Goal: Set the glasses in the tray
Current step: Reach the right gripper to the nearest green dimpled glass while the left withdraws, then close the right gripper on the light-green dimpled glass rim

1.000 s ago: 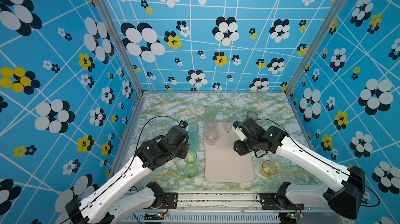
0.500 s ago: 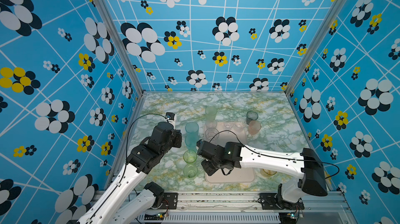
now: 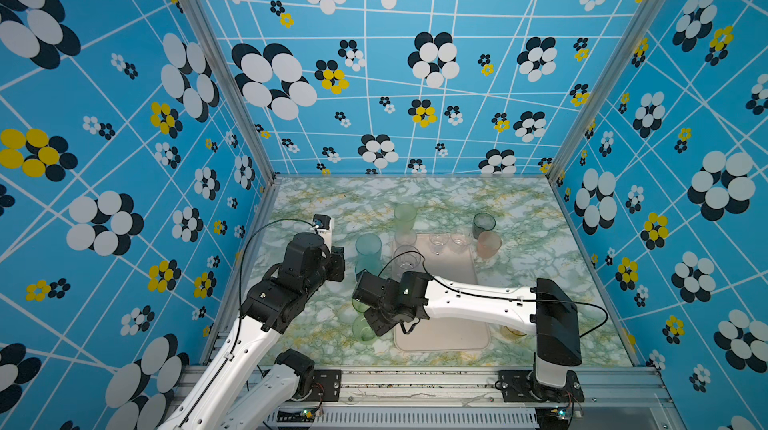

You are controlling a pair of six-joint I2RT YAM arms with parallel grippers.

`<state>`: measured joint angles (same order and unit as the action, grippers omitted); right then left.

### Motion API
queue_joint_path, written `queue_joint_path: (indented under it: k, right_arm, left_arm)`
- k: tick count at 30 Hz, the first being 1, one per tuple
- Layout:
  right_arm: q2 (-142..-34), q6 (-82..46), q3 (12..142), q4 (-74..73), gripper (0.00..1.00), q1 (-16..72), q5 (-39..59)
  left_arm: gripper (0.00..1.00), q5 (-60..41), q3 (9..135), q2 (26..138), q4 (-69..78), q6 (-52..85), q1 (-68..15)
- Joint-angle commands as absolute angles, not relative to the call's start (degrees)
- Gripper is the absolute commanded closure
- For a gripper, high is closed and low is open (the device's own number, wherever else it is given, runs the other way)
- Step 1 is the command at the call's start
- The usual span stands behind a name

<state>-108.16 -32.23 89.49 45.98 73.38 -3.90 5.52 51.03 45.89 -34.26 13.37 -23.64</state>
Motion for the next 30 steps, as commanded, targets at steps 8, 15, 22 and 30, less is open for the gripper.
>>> queue_joint_path:
  k: [8,15,22,30]
  right_arm:
    - [-113.0,-31.99,95.45,51.42,0.69,73.54,-5.62]
    - [-113.47,-32.25,94.61,51.18,0.7,72.98,-4.98]
    - [-114.38,-32.08,94.31,50.54,0.74,72.8,-3.38]
    - [-115.53,-31.91,94.31,50.1,0.77,72.29,-2.44]
  left_arm:
    - [0.73,1.6,49.75,44.07,-33.91,11.43,-19.68]
    - [0.73,0.01,49.48,44.21,-33.66,11.34,-18.45]
    - [0.73,-0.67,49.22,44.47,-33.31,11.25,-17.89]
    - [0.73,-0.99,49.22,44.47,-33.39,11.21,-17.67]
